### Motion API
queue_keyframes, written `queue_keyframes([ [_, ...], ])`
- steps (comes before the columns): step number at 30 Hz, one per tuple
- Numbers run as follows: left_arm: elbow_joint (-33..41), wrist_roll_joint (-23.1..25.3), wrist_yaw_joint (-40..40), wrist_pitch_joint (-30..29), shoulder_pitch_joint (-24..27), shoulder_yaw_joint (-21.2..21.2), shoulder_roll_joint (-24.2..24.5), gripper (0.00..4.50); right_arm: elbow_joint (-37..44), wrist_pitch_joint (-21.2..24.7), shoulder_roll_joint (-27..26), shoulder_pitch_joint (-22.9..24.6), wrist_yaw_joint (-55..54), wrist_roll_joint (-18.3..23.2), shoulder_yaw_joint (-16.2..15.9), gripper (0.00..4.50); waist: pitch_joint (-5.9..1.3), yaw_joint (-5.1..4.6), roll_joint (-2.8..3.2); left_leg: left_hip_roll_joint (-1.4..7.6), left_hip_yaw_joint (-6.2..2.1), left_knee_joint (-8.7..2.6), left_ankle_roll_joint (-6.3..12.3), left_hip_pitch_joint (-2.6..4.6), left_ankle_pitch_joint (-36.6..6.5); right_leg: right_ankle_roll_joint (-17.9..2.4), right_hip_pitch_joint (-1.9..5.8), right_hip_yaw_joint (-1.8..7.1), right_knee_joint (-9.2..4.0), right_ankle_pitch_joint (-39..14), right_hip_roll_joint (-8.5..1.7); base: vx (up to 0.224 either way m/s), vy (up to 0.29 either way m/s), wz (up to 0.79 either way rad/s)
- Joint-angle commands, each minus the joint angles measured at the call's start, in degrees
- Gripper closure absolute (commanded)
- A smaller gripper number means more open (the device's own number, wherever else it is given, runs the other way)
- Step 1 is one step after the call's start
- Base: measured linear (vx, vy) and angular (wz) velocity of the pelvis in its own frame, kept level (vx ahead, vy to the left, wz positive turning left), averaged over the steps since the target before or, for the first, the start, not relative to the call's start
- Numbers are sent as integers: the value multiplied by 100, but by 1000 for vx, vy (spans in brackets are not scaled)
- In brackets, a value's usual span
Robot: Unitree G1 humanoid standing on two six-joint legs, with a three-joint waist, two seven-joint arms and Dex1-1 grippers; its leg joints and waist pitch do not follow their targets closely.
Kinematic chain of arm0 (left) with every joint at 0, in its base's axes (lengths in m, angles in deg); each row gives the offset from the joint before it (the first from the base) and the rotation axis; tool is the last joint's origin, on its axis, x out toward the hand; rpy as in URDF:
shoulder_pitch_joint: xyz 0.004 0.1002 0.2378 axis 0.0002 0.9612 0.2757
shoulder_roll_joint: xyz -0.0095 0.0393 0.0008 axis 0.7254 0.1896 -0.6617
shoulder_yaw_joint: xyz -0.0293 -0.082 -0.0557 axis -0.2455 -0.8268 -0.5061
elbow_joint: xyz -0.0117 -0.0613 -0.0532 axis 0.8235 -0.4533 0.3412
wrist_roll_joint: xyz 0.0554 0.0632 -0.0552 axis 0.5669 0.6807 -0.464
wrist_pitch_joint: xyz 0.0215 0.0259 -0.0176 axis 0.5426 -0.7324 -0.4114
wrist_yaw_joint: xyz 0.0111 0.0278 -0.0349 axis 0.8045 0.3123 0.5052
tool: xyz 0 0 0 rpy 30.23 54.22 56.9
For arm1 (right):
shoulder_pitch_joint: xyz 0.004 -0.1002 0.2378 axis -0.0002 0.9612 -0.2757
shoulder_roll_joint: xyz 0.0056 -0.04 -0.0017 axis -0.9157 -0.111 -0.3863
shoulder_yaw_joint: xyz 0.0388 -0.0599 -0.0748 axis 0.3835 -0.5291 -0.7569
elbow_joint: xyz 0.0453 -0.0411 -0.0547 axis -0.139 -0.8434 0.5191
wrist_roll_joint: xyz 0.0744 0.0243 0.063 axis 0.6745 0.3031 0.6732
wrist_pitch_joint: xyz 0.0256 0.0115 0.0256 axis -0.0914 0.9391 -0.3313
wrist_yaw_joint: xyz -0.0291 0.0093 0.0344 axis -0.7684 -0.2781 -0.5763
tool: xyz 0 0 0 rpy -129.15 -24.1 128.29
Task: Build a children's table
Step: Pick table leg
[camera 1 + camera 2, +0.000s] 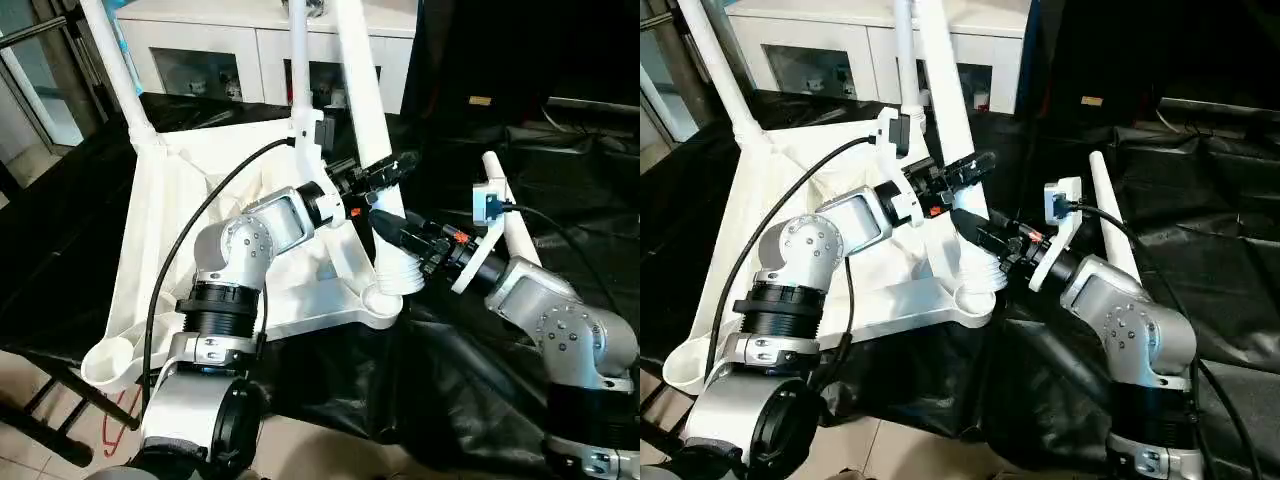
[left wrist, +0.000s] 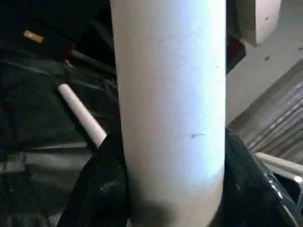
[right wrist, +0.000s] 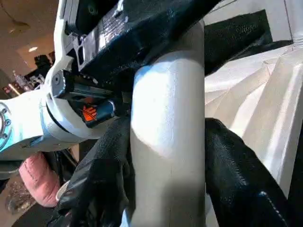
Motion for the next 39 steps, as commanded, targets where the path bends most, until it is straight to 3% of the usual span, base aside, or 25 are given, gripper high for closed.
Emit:
queue_keyframes([
  [1,92,-70,-39,37,-66,-102,40,250,163,30,36,6,85,126,-63,263,-405,27,-143,16,14,-342,379,-6,-673,-739,387,191,-522,-1775,-272,0,0,0],
  [10,176,-63,-36,153,-63,-33,118,253,149,-1,133,-10,35,171,-116,263,-399,22,-144,13,13,-344,368,-7,-679,-694,385,187,-529,-1830,-268,0,0,0],
  [12,190,44,-33,247,-68,60,175,253,113,8,154,-43,-3,163,-117,193,-396,22,-145,12,13,-347,363,-8,-699,-659,384,189,-541,-1895,-269,0,0,0],
  [18,323,528,-77,451,-86,533,404,254,92,4,623,-166,-77,-416,-534,159,-398,19,-149,16,10,-346,316,-4,-671,-587,386,196,-525,-1857,-272,0,0,0],
  [19,346,635,-68,513,-87,640,443,254,99,28,695,-188,-76,-469,-606,159,-401,17,-177,23,5,-348,321,-9,-649,-574,391,194,-530,-1861,-267,0,0,0],
  [25,401,937,-96,809,-92,1020,537,255,118,502,1032,-362,-78,-434,-965,150,-404,26,-166,35,9,-337,317,-6,-596,-730,397,210,-489,-1608,-270,0,0,0],
  [28,481,1020,-192,856,-58,1153,569,255,117,488,1042,-416,-77,-490,-1044,150,-416,31,-174,38,8,-329,319,-14,-533,-825,407,214,-458,-1388,-278,0,0,0],
  [29,529,1089,-273,902,-21,1261,592,255,76,458,1046,-459,-68,-540,-1087,150,-408,33,-218,47,13,-335,329,-11,-537,-851,407,217,-448,-1421,-287,0,0,0],
  [31,550,1130,-318,931,0,1319,604,255,51,465,1048,-488,-72,-546,-1105,150,-407,30,-208,51,14,-330,322,-10,-524,-871,402,221,-447,-1410,-292,0,0,0],
  [33,616,1187,-388,1024,49,1446,624,255,-44,484,1074,-570,-96,-551,-1174,150,-392,22,-246,48,22,-333,329,-3,-552,-893,399,224,-445,-1414,-285,0,0,0],
  [39,759,1155,-486,1003,122,1569,624,255,-208,381,1072,-662,-129,-625,-1257,150,-399,28,-248,53,24,-326,315,-4,-499,-928,403,232,-426,-1332,-289,0,0,0],
])
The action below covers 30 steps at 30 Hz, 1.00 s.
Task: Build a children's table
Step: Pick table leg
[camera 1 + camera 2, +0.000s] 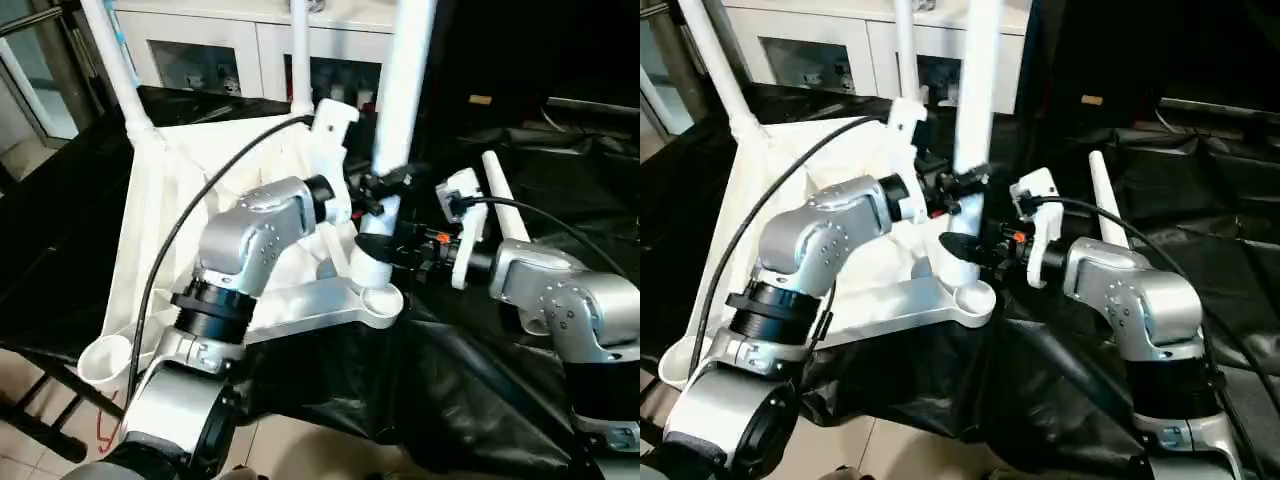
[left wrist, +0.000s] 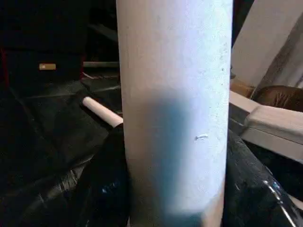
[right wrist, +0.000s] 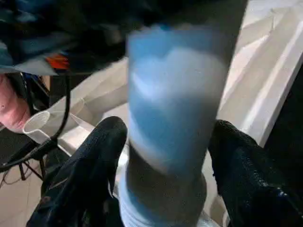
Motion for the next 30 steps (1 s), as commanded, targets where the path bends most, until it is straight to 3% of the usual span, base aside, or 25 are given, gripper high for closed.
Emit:
queue_keyframes([
  [1,205,20,-65,24,43,54,5,255,-69,-86,43,-97,-32,-84,-62,150,-453,26,-157,51,22,-323,328,2,-494,-926,409,227,-423,-1344,-293,0,0,0],
  [9,333,-65,-160,-43,98,85,5,257,-137,-204,11,-112,40,-111,-171,150,-455,23,-162,48,25,-313,352,-5,-459,-914,413,230,-415,-1305,-287,0,0,0],
  [20,405,-70,-236,-66,148,155,19,257,-187,-251,12,-70,148,-126,-276,249,-457,24,-162,48,23,-308,353,-4,-454,-921,414,230,-409,-1290,-284,0,0,0],
  [30,447,-89,-337,-77,162,199,26,257,-220,-240,40,-10,205,-120,-343,260,-462,27,-161,44,24,-301,353,-6,-460,-921,417,230,-405,-1291,-282,0,0,0],
])
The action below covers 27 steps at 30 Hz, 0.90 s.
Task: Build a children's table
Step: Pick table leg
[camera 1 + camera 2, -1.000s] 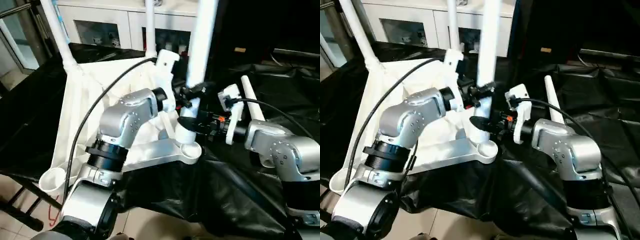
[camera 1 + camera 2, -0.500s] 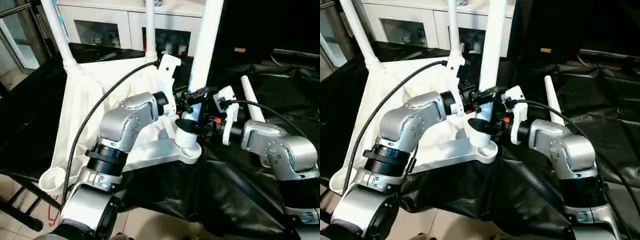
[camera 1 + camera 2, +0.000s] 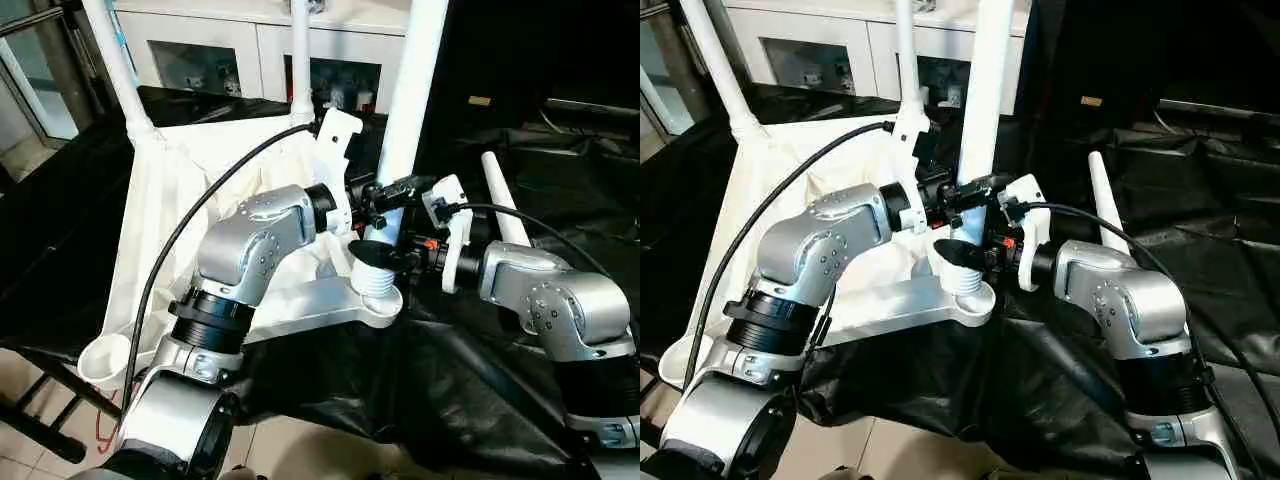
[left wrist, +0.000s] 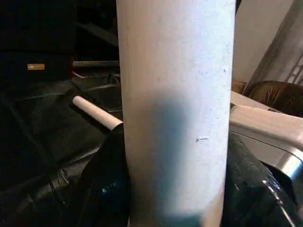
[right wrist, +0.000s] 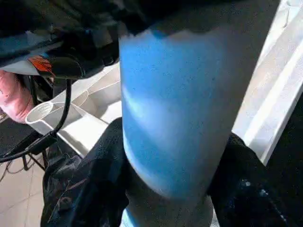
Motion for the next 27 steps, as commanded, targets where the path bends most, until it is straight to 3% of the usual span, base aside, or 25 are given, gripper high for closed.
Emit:
queue_keyframes([
  [1,220,-78,-174,-47,-16,94,10,257,-67,-22,45,31,30,-21,-74,260,-462,29,-148,44,24,-310,348,-5,-467,-915,418,227,-425,-1301,-280,0,0,0],
  [3,237,-54,-150,-34,-13,101,12,257,-76,-53,7,42,-4,-20,-48,260,-460,25,-138,46,20,-312,345,-9,-467,-918,415,226,-424,-1293,-280,0,0,0],
  [4,243,-254,-245,-205,-30,11,-25,201,-98,-117,-36,52,-46,-50,-41,260,-466,26,-139,45,24,-306,335,-7,-461,-934,420,229,-414,-1263,-282,0,0,0],
  [5,275,-292,-308,-214,-28,13,-15,187,-121,-178,-84,65,-100,-79,-29,260,-458,25,-137,39,23,-310,332,-9,-490,-926,412,224,-427,-1321,-278,0,0,0],
  [7,292,-290,-322,-197,-25,19,-9,187,-139,-212,-116,72,-138,-92,-17,260,-468,31,-127,40,23,-307,327,-2,-484,-921,413,225,-426,-1318,-282,0,0,0],
  [9,290,-198,-247,234,16,-64,-61,168,-190,-514,-334,137,-306,-139,66,260,-463,25,-92,39,15,-312,299,-7,-532,-931,404,218,-441,-1378,-289,0,0,0],
  [13,332,-288,-239,771,54,-301,-200,143,-217,-838,-599,190,-522,-155,196,260,-470,18,-103,58,11,-325,286,6,-565,-977,410,221,-425,-1227,-283,0,0,0],
  [17,328,-518,29,769,61,-738,-294,144,-316,-1447,-1020,220,-851,-140,469,260,-461,11,-76,51,13,-330,270,4,-642,-1006,401,218,-425,-1271,-291,0,0,0],
  [22,287,-247,-469,1043,349,-577,302,144,-457,-1868,-1129,264,-1294,-423,587,261,-456,-13,-58,43,4,-348,205,26,-691,-849,391,219,-444,-1392,-271,0,0,0],
  [27,397,468,-1415,1483,891,95,1325,144,-490,-1964,-852,426,-1419,-878,374,261,-462,-40,-16,63,-3,-374,105,53,-695,-835,376,244,-394,-1214,-263,0,0,0],
])
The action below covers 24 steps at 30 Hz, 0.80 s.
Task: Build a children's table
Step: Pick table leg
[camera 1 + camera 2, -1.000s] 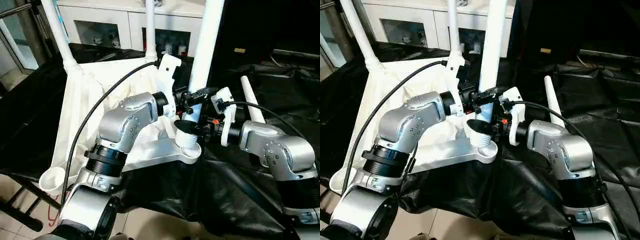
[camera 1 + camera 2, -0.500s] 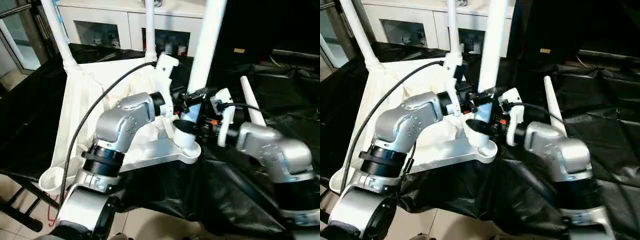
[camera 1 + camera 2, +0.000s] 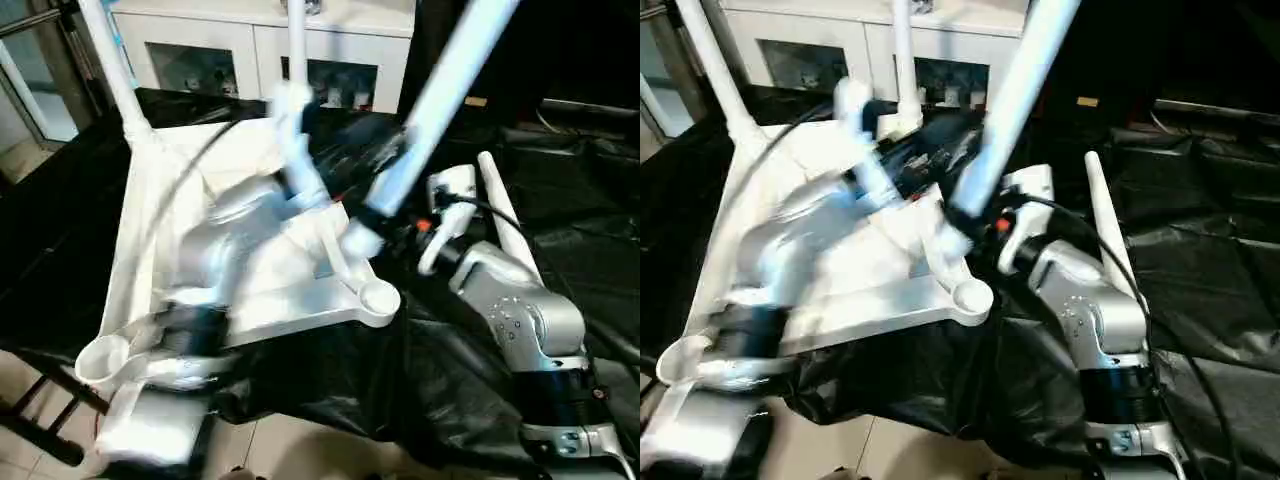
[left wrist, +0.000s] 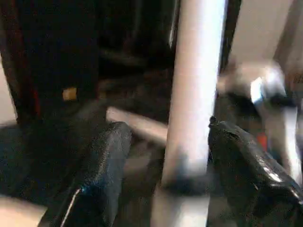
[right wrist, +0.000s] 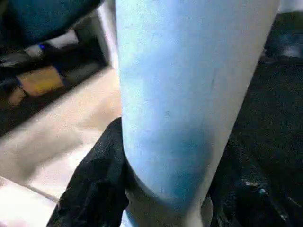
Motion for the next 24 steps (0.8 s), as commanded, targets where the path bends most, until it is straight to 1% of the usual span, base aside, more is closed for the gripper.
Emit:
queue_keyframes([
  [1,149,349,-483,125,167,424,311,144,-41,-113,42,37,-101,-173,-60,261,-458,-6,-40,67,-3,-377,102,35,-696,-840,374,244,-393,-1193,-269,0,0,0],
  [2,161,507,-638,181,277,641,511,144,-52,-146,52,63,-118,-197,-64,261,-452,-14,-14,76,-3,-388,75,47,-734,-881,360,247,-376,-1182,-269,0,0,0],
  [3,158,585,-693,227,321,732,584,144,-49,-153,59,76,-113,-206,-73,261,-444,-19,-24,72,3,-388,67,44,-774,-883,358,248,-387,-1215,-270,0,0,0],
  [4,158,585,-693,227,321,732,584,144,-49,-153,59,76,-113,-206,-73,261,-438,-18,-21,76,5,-395,51,49,-818,-884,359,251,-389,-1257,-272,0,0,0],
  [5,119,843,-858,353,485,1077,825,144,-8,-172,74,137,-102,-238,-139,261,-434,5,-20,87,10,-396,47,75,-907,-913,339,260,-409,-1313,-282,0,0,0],
  [6,86,1005,-905,358,601,1307,956,144,34,-178,71,188,-103,-272,-203,261,-422,-8,-13,84,4,-410,24,53,-961,-882,351,263,-395,-1402,-282,0,0,0],
  [7,86,1005,-905,358,601,1307,956,144,34,-178,71,188,-103,-272,-203,261,-415,-13,-15,83,10,-412,10,60,-1012,-861,342,265,-411,-1463,-279,0,0,0],
  [8,73,1077,-880,315,645,1394,999,144,50,-181,66,209,-110,-295,-235,261,-417,-21,-14,82,10,-411,-28,66,-1055,-844,346,268,-416,-1539,-284,0,0,0],
  [9,73,1077,-880,315,645,1394,999,144,50,-181,66,209,-110,-295,-235,261,-414,-18,-16,79,13,-410,-45,61,-1060,-845,345,272,-423,-1582,-290,0,0,0],
  [10,26,1205,-791,241,699,1484,1001,144,56,-185,58,236,-140,-347,-285,261,-417,-16,-17,79,13,-407,-54,65,-1060,-842,343,271,-423,-1594,-287,0,0,0],
  [11,3,1245,-747,181,732,1527,988,162,54,-194,48,250,-154,-370,-306,261,-410,-19,-19,77,14,-410,-59,65,-1083,-832,337,273,-428,-1636,-284,0,0,0],
  [12,-20,1376,-681,-14,824,1687,990,162,59,-200,13,288,-192,-439,-357,261,-404,-24,-8,74,13,-411,-73,65,-1140,-809,334,269,-440,-1742,-285,0,0,0],
  [13,-23,1409,-673,-63,843,1725,994,173,60,-204,7,296,-198,-456,-370,261,-403,-30,-13,76,10,-415,-78,68,-1159,-792,332,267,-443,-1784,-283,0,0,0],
  [14,-59,1555,-638,-139,881,1830,1007,180,57,-223,-2,315,-214,-498,-405,261,-399,-33,-10,74,7,-417,-82,73,-1215,-763,326,266,-457,-1890,-288,0,0,0],
  [16,-102,1634,-596,-126,884,1862,1005,191,53,-229,-5,320,-220,-506,-414,261,-406,-38,-16,66,3,-412,-72,62,-1206,-716,332,267,-470,-1941,-286,0,0,0],
  [17,-213,1714,-489,-168,865,1906,993,212,46,-247,5,330,-228,-493,-437,261,-403,-43,-13,69,0,-418,-73,58,-1196,-706,327,265,-469,-1920,-278,0,0,0],
  [18,-236,1736,-460,-199,864,1923,1000,212,55,-244,6,338,-234,-488,-447,261,-407,-46,3,63,-2,-415,-76,65,-1220,-710,324,261,-471,-1907,-276,0,0,0],
  [19,-241,1744,-455,-242,865,1937,1009,220,65,-239,3,345,-233,-493,-452,261,-411,-49,-4,66,-7,-417,-72,62,-1216,-719,332,261,-469,-1885,-279,0,0,0],
  [20,-242,1751,-458,-270,871,1947,1014,235,70,-237,1,352,-229,-507,-456,261,-402,-53,-4,66,-4,-417,-69,63,-1247,-737,323,258,-475,-1900,-277,0,0,0],
  [21,-244,1769,-463,-265,879,1954,1014,235,72,-236,-2,357,-224,-522,-457,261,-404,-57,-8,62,-4,-413,-62,62,-1262,-748,325,259,-478,-1945,-285,0,0,0],
  [22,-255,1782,-466,-245,889,1954,1009,258,72,-238,-4,364,-216,-535,-458,261,-406,-59,-6,63,-7,-414,-58,58,-1249,-754,330,258,-477,-1941,-285,0,0,0],
  [24,-261,1809,-464,-243,897,1950,1004,273,75,-241,-4,371,-217,-544,-464,261,-409,-70,-8,64,-9,-412,-41,53,-1215,-776,330,257,-467,-1869,-281,0,0,0],
])
